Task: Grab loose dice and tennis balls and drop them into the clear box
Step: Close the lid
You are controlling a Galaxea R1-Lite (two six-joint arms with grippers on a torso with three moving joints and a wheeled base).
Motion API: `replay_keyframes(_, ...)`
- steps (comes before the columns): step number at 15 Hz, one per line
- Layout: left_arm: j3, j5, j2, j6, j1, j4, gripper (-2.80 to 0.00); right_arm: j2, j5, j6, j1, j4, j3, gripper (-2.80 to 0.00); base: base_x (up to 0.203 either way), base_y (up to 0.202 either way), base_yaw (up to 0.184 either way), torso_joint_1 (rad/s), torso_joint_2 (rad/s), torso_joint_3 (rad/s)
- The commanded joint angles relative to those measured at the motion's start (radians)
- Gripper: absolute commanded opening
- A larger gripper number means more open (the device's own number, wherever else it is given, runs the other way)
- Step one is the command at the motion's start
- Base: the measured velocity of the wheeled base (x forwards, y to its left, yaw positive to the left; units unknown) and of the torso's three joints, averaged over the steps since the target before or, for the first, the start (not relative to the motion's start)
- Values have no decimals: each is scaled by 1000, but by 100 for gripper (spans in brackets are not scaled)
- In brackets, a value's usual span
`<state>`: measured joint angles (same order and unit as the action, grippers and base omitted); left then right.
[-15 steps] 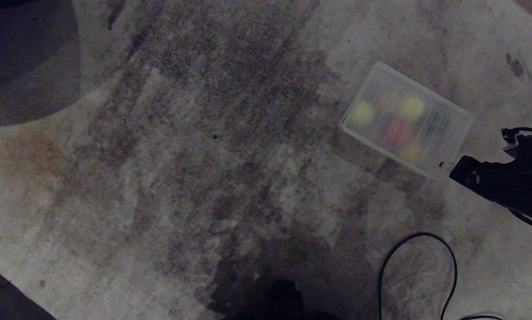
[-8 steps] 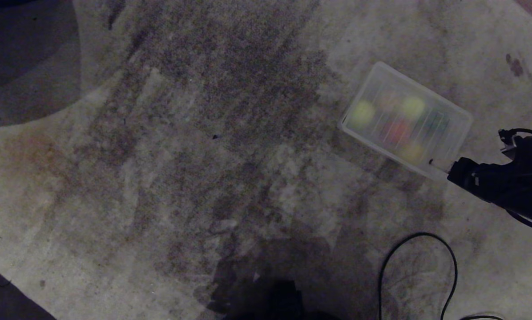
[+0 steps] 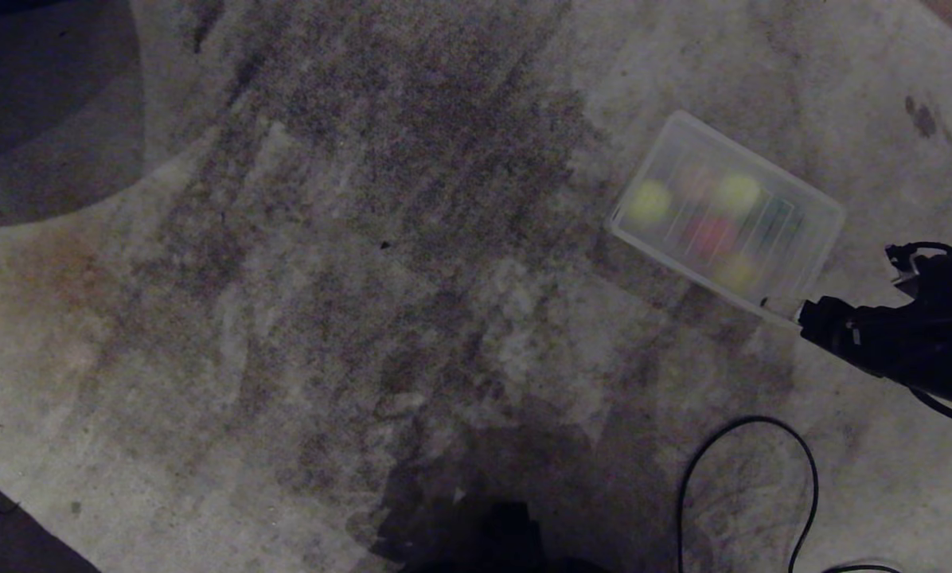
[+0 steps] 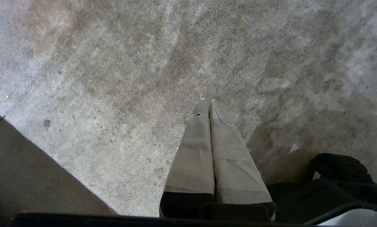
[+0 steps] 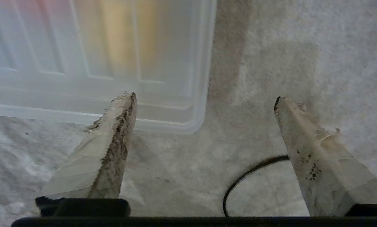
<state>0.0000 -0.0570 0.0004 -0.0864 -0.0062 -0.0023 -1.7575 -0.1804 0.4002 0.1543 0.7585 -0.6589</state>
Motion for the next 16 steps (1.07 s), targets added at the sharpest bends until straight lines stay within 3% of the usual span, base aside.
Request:
replay_keyframes(1, 2, -1, 1, -1, 0, -1, -280, -19, -1, 3, -1, 5, -5, 0, 0, 0, 0, 0, 0, 0)
replay_keyframes(16, 2, -1, 1, -1, 0, -1, -280, -73, 22, -63, 10, 13, -97, 0, 0, 0, 0, 0, 0, 0)
